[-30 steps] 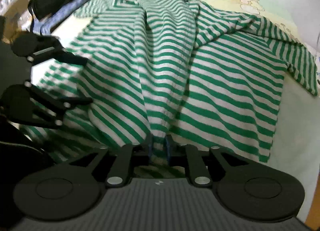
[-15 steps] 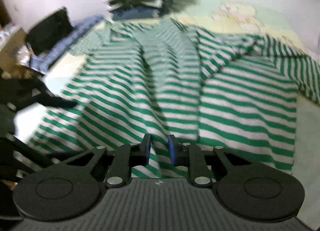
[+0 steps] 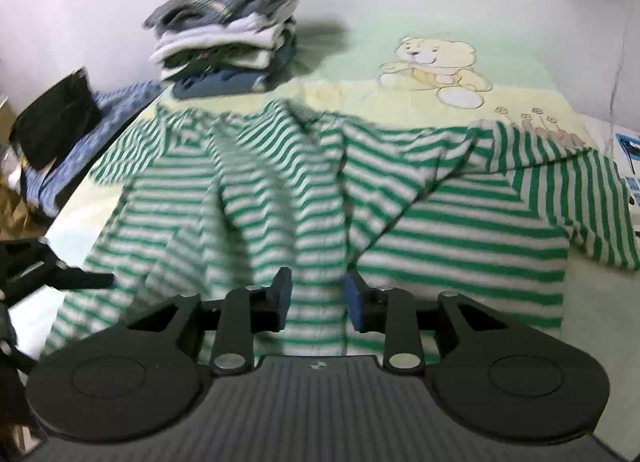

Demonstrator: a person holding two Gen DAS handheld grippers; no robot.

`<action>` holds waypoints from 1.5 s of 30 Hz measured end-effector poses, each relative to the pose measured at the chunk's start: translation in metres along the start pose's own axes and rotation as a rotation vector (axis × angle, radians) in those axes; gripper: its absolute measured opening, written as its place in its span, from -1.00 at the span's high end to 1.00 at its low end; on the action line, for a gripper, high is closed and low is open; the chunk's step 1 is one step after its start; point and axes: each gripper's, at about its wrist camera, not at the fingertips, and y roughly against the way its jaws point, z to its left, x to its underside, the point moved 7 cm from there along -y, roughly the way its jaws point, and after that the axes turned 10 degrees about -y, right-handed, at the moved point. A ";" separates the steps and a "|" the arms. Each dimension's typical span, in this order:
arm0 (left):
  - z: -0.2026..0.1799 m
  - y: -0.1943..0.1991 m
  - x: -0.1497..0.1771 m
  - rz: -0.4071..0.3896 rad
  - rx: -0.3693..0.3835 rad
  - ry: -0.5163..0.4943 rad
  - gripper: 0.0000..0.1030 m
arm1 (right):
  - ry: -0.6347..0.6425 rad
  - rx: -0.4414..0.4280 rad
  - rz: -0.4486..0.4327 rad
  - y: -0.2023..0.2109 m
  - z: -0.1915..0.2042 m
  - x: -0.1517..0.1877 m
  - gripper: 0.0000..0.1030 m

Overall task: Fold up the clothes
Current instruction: 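Open the right gripper and move both grippers toward the collar end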

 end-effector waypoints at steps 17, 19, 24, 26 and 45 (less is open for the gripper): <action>0.109 -0.124 -0.084 0.083 -0.168 0.048 0.37 | 0.065 0.101 -0.015 -0.091 0.005 -0.052 0.60; 0.118 -0.139 -0.082 0.117 -0.217 0.051 0.37 | 0.075 0.127 -0.032 -0.099 -0.004 -0.059 0.68; 0.145 -0.159 -0.082 0.153 -0.321 0.072 0.09 | 0.050 0.147 -0.077 -0.112 -0.030 -0.082 0.86; 0.154 -0.164 -0.082 0.176 -0.366 0.072 0.09 | 0.031 0.133 -0.087 -0.115 -0.037 -0.088 0.89; 0.071 -0.033 -0.016 0.132 -0.062 0.234 0.08 | 0.043 -0.059 -0.068 -0.071 -0.018 -0.080 0.71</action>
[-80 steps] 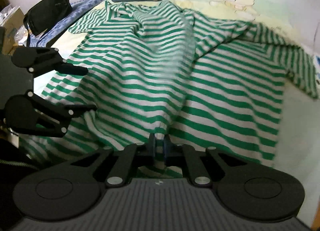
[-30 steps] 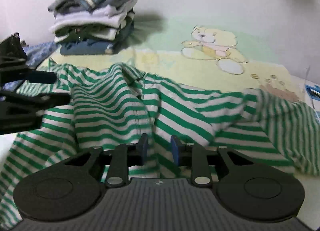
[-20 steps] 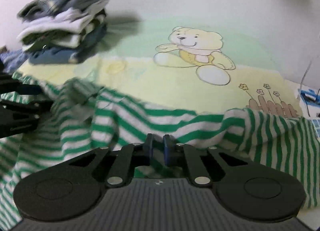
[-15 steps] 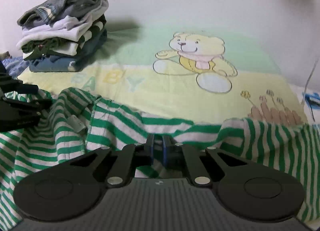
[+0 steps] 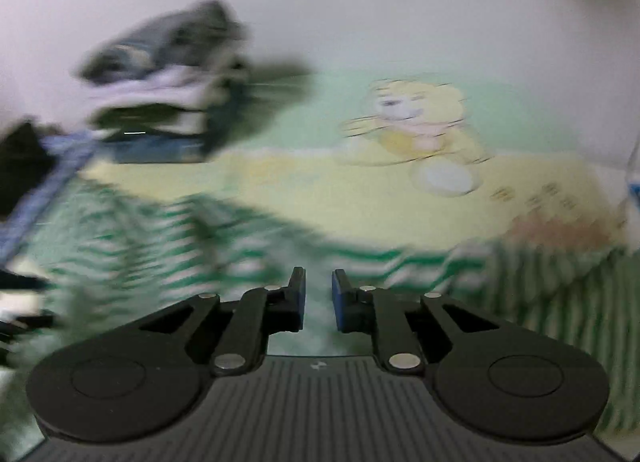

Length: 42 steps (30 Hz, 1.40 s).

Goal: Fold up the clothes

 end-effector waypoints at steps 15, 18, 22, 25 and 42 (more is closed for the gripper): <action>-0.069 0.014 0.056 -0.018 0.042 -0.172 0.16 | -0.024 0.115 0.038 0.023 0.019 0.059 0.68; -0.070 0.019 0.057 -0.026 0.018 -0.218 0.16 | -0.023 0.034 0.031 0.040 0.030 0.069 0.66; -0.074 0.029 0.047 -0.079 0.049 -0.231 0.16 | -0.003 0.036 0.079 0.043 0.030 0.091 0.62; -0.085 0.028 0.040 -0.095 0.083 -0.256 0.14 | -0.069 0.116 0.075 0.041 0.014 0.096 0.53; -0.082 -0.041 -0.064 -0.099 -0.032 -0.248 0.08 | -0.224 0.280 -0.086 0.043 -0.080 0.011 0.50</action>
